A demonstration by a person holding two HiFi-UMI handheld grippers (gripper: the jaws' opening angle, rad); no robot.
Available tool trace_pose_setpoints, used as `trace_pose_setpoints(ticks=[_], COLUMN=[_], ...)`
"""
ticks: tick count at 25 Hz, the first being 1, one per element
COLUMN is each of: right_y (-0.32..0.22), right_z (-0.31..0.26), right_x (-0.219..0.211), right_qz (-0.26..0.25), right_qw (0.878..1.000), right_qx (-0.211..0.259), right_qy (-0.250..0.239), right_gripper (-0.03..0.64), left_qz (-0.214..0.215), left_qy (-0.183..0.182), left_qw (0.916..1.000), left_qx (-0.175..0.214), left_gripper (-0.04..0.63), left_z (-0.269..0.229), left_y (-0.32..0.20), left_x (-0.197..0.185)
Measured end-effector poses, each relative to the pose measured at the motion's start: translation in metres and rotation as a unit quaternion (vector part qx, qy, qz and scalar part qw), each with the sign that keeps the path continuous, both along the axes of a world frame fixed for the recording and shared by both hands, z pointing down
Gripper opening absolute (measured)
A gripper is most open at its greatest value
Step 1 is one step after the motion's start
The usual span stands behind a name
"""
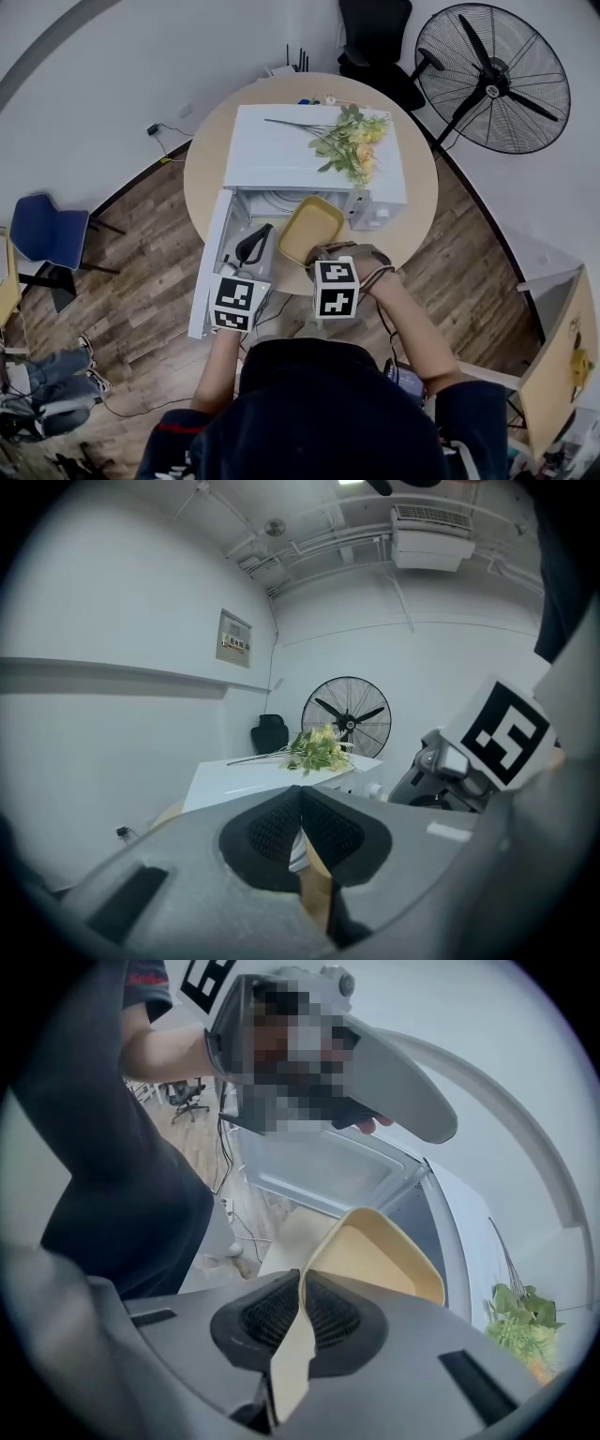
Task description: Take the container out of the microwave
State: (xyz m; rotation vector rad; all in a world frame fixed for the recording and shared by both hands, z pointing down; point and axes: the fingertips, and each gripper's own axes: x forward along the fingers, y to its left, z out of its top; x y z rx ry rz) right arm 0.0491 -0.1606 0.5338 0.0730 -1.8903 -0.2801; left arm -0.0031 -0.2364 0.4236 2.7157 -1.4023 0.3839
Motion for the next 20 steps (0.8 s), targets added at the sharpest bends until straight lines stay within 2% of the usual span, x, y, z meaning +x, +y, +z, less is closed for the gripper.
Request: trace_pose_setpoints(ticks=[9,20], right_y=[0.02,0.07], right_z=[-0.009,-0.019], right_x=[-0.023,-0.055], right_qz=[0.032,0.081], right_qw=[0.999,0.996], right_qx=[0.01,0.032], right_qy=[0.009,0.013], right_gripper=[0.026,0.026], left_qz=[0.029,0.075], left_qy=[0.009,0.025], left_qw=[0.9994,0.9967], left_qx=[0.016,0.018], left_gripper=[0.015,0.015], left_z=[-0.019,-0.023], left_y=[0.036,0.098], left_x=[-0.023,-0.049])
